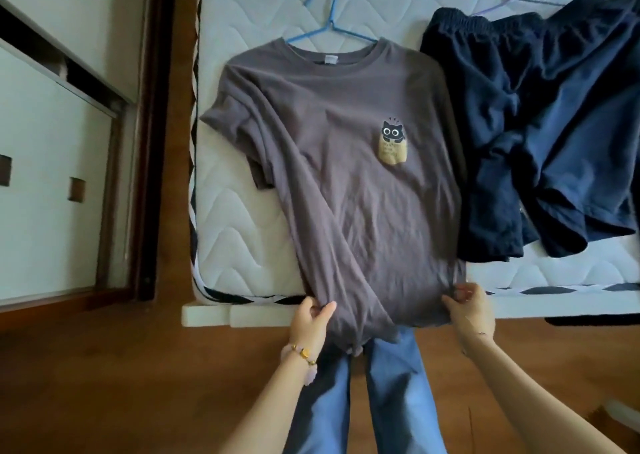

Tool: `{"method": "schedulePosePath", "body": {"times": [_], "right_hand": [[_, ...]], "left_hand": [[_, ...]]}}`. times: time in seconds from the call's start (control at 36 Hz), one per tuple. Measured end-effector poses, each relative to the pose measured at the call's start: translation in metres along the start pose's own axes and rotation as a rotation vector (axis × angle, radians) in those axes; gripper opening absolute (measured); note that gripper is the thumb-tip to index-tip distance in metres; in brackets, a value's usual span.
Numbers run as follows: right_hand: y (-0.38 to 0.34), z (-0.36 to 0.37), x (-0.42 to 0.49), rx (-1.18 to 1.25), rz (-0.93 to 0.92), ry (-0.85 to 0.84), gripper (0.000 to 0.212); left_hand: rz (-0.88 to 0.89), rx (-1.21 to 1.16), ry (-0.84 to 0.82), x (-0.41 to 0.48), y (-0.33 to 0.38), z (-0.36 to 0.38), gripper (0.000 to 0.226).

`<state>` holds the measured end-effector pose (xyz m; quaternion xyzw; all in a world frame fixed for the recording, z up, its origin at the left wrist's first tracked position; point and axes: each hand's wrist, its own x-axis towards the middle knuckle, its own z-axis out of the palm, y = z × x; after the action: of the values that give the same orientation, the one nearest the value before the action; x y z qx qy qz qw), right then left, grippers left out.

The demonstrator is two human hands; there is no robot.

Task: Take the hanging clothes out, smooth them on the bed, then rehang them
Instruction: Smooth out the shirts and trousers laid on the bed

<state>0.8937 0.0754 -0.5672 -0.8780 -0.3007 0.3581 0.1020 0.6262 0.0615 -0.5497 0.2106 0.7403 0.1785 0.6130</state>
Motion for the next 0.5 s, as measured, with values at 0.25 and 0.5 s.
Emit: {"method": "schedulePosePath", "body": {"times": [0.25,0.5], "right_hand": [[0.001,0.002,-0.001,0.013,0.057,0.016,0.029],[0.001,0.003,-0.016,-0.002,0.044,0.134,0.044]], "left_hand": [[0.032,0.235,0.458,0.007,-0.039,-0.141,0.021],[-0.073,0.544,0.563,0.020,-0.036,-0.190,0.024]]}}
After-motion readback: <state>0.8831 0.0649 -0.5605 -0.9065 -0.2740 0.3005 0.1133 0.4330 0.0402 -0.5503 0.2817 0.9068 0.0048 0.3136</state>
